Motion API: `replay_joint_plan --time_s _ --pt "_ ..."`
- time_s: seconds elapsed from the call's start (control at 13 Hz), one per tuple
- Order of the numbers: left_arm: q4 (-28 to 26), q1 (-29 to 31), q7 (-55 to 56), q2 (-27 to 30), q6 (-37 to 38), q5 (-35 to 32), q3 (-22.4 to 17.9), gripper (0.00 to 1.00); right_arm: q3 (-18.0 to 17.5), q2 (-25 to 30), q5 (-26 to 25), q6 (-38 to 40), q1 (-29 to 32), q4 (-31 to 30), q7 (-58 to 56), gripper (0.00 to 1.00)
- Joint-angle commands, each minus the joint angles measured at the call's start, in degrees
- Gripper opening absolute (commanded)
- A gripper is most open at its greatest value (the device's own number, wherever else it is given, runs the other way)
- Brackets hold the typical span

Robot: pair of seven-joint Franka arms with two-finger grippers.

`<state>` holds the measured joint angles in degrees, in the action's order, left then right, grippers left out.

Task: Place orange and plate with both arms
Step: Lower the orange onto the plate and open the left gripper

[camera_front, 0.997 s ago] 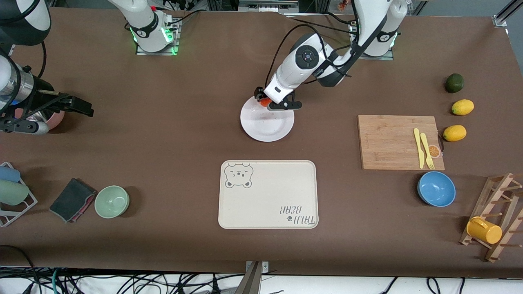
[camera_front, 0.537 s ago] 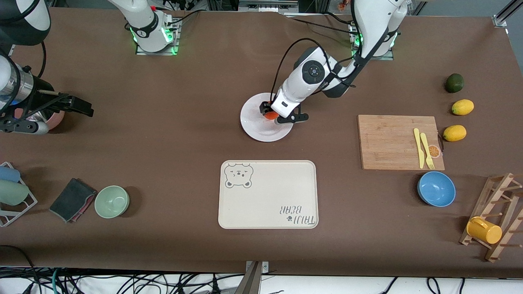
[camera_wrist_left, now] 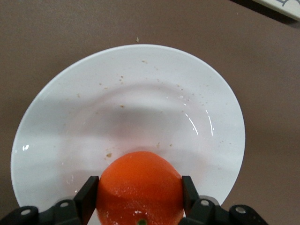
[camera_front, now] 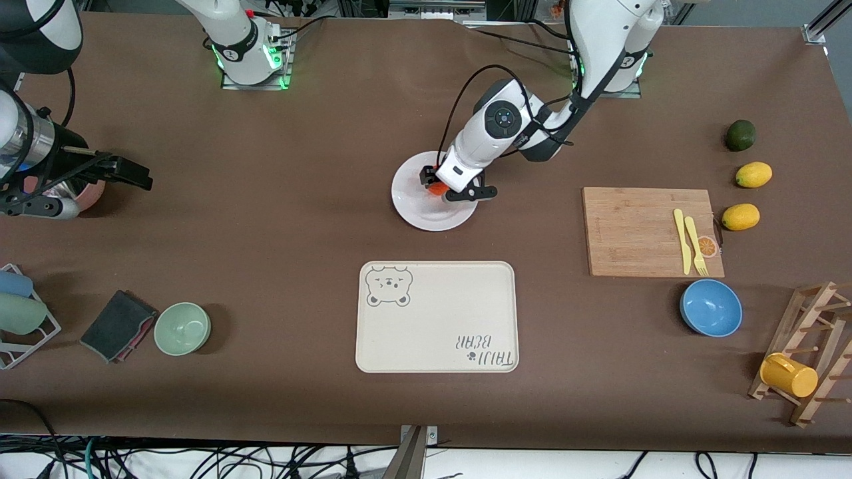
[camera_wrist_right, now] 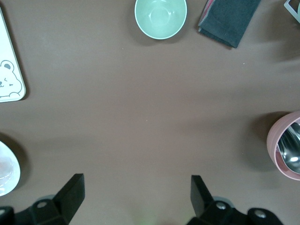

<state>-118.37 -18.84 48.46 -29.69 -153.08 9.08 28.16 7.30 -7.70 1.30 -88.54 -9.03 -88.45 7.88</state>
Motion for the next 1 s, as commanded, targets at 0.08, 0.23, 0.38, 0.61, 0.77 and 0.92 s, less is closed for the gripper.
replay_joint_plan --time_s 0.08,0.23,0.38,0.61,0.77,0.92 --pt "-0.8 2.6 0.1 4.0 0.7 -1.3 -0.4 0.96 0.0 1.2 0.7 0.4 0.1 -0.8 -0.2 1.00" --pt "-1.3 4.3 0.1 6.4 3.0 -1.3 -0.2 1.00 0.0 1.2 0.7 0.4 0.1 -0.8 -0.2 1.00" --pt "-1.3 5.0 0.1 7.1 4.1 -1.3 -0.1 1.00 0.0 1.2 0.7 0.4 0.1 -0.8 -0.2 1.00" --pt "-1.4 5.1 0.1 7.4 4.3 -1.3 -0.1 1.00 0.0 1.2 0.7 0.4 0.1 -0.8 -0.2 1.00" --pt "-1.3 8.8 0.1 11.2 7.7 -1.3 0.0 1.00 0.0 1.2 0.7 0.5 0.1 -0.8 -0.1 1.00" --pt "-0.8 11.5 0.1 14.3 11.4 -1.4 0.2 1.00 -0.1 0.9 0.7 1.1 0.1 -0.9 -0.4 1.00"
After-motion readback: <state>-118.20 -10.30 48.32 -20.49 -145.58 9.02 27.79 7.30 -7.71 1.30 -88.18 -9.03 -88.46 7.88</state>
